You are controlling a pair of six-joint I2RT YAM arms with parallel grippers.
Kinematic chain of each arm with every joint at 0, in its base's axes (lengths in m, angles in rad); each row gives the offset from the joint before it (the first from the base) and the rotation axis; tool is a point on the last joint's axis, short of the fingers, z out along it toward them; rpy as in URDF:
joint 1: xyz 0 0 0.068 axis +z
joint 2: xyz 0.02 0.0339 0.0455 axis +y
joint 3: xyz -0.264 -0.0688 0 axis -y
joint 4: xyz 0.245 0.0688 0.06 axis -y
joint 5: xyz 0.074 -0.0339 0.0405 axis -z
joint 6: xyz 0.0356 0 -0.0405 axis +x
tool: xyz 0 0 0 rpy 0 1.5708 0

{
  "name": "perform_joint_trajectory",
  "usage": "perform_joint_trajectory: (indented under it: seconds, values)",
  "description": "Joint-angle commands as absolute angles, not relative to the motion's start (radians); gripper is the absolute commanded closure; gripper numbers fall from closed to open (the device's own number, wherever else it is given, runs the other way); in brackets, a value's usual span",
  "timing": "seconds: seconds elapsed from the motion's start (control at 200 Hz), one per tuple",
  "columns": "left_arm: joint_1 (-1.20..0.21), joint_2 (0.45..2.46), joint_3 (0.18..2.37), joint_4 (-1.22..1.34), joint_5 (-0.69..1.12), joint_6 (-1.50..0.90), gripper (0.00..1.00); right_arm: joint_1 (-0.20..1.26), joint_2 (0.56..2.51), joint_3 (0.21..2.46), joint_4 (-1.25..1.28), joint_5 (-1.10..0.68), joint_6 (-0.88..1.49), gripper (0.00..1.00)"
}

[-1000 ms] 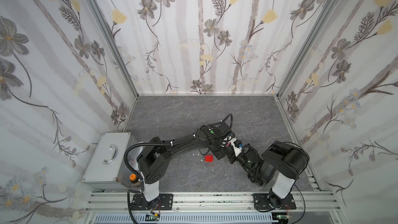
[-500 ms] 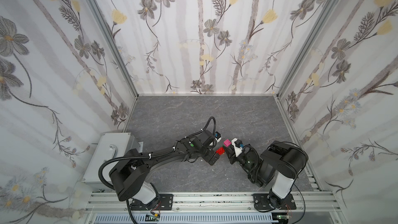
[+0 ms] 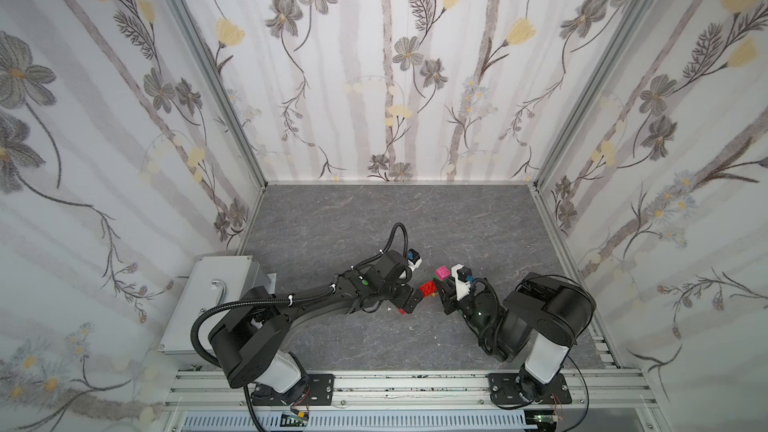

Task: Assemble the number 4 with lego
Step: Pick up the lego brick from the center of the board.

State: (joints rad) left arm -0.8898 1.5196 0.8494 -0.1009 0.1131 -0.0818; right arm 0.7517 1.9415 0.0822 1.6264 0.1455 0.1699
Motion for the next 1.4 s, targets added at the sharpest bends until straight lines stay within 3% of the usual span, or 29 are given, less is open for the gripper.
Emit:
perform_joint_trajectory:
  seconds: [0.0, 0.265, 0.4, 0.585, 0.824, 0.969, 1.079, 1.394]
  values:
    - [-0.893, 1.536, 0.863, -0.068, 0.129, -0.055, 0.00, 0.754, 1.903, 0.094, 1.622, 0.213, 0.176, 0.68]
    - [-0.892, 1.514, 0.819, -0.024, 0.130, -0.014, 0.00, 0.767, 1.859, 0.110, 1.573, 0.202, 0.150, 0.54]
    - [-0.892, 1.507, 0.812, -0.026, 0.116, -0.005, 0.00, 0.767, 1.808, 0.149, 1.429, 0.205, 0.163, 0.61]
    - [-0.886, 1.448, 0.767, 0.015, 0.090, -0.008, 0.00, 0.767, 1.718, 0.177, 1.229, 0.197, 0.184, 0.58]
    - [-0.883, 1.416, 0.729, 0.016, 0.003, -0.062, 0.00, 0.767, 1.646, 0.222, 1.023, 0.217, 0.192, 0.63]
    - [-0.873, 1.401, 0.717, 0.007, -0.086, -0.126, 0.00, 0.808, 1.637, 0.242, 0.992, 0.262, 0.210, 0.55]
    - [-0.848, 1.377, 0.720, -0.022, -0.092, -0.254, 0.00, 0.819, 1.609, 0.263, 0.949, 0.263, 0.211, 0.42]
    - [-0.835, 1.265, 0.702, -0.217, -0.177, -0.515, 0.00, 0.829, 1.361, 0.273, 0.654, 0.281, 0.237, 0.30]
